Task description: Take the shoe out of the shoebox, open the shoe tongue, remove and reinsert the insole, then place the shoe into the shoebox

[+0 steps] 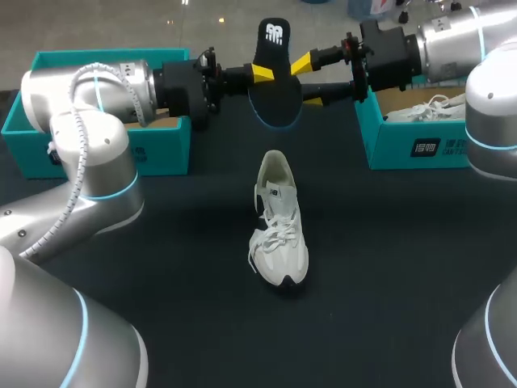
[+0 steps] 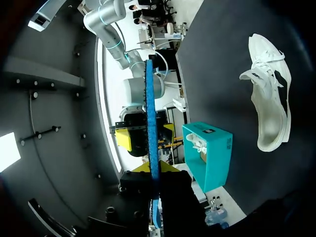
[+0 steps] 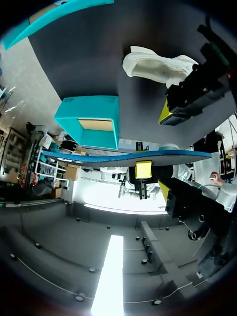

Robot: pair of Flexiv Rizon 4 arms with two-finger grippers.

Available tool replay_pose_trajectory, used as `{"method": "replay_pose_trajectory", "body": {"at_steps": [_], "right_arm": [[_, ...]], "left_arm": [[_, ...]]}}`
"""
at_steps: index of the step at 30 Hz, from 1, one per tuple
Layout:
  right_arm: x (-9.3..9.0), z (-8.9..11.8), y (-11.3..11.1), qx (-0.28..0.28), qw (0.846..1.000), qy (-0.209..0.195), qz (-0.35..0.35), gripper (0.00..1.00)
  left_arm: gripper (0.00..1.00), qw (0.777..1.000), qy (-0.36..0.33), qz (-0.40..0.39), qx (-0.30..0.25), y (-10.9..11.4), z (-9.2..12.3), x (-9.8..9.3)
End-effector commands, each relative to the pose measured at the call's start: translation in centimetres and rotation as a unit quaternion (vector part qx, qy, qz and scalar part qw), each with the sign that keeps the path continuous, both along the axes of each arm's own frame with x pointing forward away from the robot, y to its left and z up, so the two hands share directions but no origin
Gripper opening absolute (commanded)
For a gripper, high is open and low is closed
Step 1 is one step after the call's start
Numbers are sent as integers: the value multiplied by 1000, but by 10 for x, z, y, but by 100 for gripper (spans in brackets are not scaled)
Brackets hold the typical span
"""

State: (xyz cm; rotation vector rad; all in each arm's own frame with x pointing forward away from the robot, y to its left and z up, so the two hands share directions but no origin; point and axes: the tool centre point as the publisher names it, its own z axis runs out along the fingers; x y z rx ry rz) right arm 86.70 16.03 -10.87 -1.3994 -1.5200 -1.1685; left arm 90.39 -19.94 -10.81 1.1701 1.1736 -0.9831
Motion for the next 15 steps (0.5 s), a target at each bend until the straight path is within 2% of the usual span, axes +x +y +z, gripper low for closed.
{"method": "replay_pose_trajectory", "body": {"at_steps": [1,15], "right_arm": [[8,0,11,-3,1000,3,6,50],[3,-4,22,2,1000,9,14,41]], "left_arm": [[0,1000,-1,-1,-4,-4,-2,0],[0,1000,-2,1,-10,-7,-2,0]]}}
